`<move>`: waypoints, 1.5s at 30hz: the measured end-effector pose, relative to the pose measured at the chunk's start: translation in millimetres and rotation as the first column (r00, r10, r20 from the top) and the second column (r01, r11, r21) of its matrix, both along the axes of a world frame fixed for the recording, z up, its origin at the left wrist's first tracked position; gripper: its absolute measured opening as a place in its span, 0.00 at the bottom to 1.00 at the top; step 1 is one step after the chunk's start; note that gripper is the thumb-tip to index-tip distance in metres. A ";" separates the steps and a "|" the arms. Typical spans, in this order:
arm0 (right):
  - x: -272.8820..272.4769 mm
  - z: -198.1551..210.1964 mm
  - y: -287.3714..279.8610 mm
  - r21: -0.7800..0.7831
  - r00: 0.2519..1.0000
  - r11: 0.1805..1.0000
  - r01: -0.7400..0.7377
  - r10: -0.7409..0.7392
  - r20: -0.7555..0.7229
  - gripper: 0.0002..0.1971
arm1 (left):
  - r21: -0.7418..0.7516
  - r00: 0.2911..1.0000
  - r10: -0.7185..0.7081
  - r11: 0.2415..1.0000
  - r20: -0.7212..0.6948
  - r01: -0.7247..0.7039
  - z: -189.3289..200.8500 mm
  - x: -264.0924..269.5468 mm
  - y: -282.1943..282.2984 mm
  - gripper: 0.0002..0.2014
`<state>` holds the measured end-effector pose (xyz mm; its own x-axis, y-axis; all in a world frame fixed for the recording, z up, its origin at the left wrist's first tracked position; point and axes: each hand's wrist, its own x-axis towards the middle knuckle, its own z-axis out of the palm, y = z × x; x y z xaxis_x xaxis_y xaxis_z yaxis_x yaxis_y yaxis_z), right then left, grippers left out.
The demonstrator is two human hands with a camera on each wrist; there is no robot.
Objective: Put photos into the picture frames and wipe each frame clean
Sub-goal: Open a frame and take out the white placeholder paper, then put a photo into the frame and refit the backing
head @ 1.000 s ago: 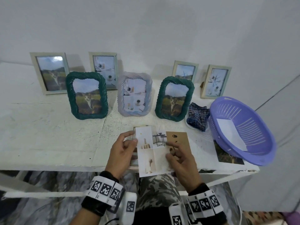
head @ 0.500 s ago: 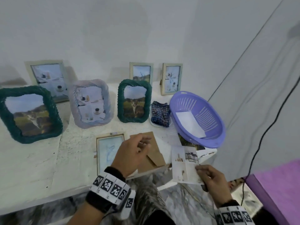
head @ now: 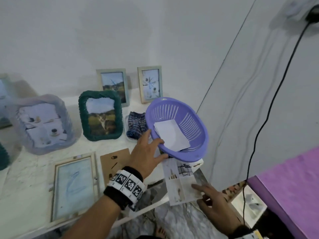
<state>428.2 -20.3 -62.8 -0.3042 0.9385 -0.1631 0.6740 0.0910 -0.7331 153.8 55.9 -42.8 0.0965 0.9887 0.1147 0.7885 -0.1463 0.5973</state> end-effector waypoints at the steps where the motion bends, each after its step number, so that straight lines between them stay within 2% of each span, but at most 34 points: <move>1: 5.5 -2.8 2.4 0.008 1.000 1.000 -0.016 0.016 -0.002 0.21 | 0.029 1.000 0.001 1.000 0.026 -0.002 -2.6 0.6 3.0 0.22; 4: 14.9 -6.3 16.8 0.055 0.999 0.998 -0.036 0.037 -0.014 0.19 | 0.062 0.998 -0.001 0.998 0.070 -0.003 -2.4 -2.3 11.6 0.20; 10: 0.8 -16.9 76.3 0.190 0.995 0.979 -0.078 0.063 0.083 0.14 | 0.125 0.984 0.014 0.992 0.177 -0.037 15.1 -10.1 20.6 0.24; 14: -9.7 -30.6 110.9 0.305 0.989 0.944 -0.127 0.098 0.110 0.12 | 0.144 0.988 0.028 0.988 0.152 -0.051 10.9 -8.8 20.3 0.25; 18: -12.6 -37.5 125.6 0.373 0.981 0.919 -0.129 0.064 0.184 0.08 | 0.141 0.989 0.040 0.988 0.140 -0.060 0.6 -2.6 11.7 0.23; 21: -7.6 -42.6 127.6 0.421 0.986 0.897 -0.136 0.083 0.141 0.05 | 0.147 0.988 0.032 0.988 0.150 -0.054 -7.3 -1.2 4.7 0.22; 25: 21.4 -36.4 137.5 0.347 0.995 0.932 -0.101 0.090 0.046 0.04 | 0.146 0.993 0.030 0.988 0.114 -0.047 -16.1 -2.7 -4.4 0.21; 28: 49.2 -6.4 160.7 0.403 0.999 0.915 -0.008 -0.014 0.052 0.07 | 0.148 0.995 0.038 0.988 0.093 -0.052 -16.1 -1.3 -10.0 0.20; 31: 51.0 54.1 194.0 0.538 0.994 0.843 0.031 -0.081 0.069 0.08 | 0.127 0.993 0.069 0.989 0.098 -0.082 -13.4 1.5 -11.6 0.20; 33: 33.4 97.7 213.8 0.626 0.992 0.777 -0.061 -0.021 0.122 0.05 | 0.125 0.989 0.093 0.986 0.112 -0.107 -12.5 3.8 -11.2 0.19; 35: 4.4 127.8 231.4 0.633 0.972 0.744 -0.214 0.100 0.211 0.08 | 0.128 0.987 0.109 0.984 0.121 -0.124 -12.1 5.7 -11.3 0.18; 37: -32.2 144.2 246.4 0.522 0.910 0.757 -0.393 0.241 0.336 0.11 | 0.128 0.985 0.120 0.982 0.124 -0.135 -12.3 6.8 -11.3 0.17; 38: -51.8 146.7 253.5 0.432 0.854 0.760 -0.485 0.304 0.423 0.14 | 0.126 0.984 0.122 0.982 0.132 -0.139 -12.1 7.0 -11.4 0.17; 41: -110.8 135.5 270.2 0.166 0.600 0.698 -0.696 0.440 0.668 0.20 | 0.117 0.980 0.130 0.982 0.149 -0.148 -11.7 6.7 -11.8 0.18; 45: -164.1 97.2 286.7 -0.119 0.266 0.627 -0.770 0.484 0.834 0.25 | 0.105 0.978 0.142 0.982 0.152 -0.159 -9.5 7.6 -11.6 0.19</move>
<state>264.1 266.4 34.4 -0.7084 0.5411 -0.4532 0.5346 0.8306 0.1561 161.4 44.3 -52.3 -0.0781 0.9697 0.2314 0.7143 -0.1075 0.6915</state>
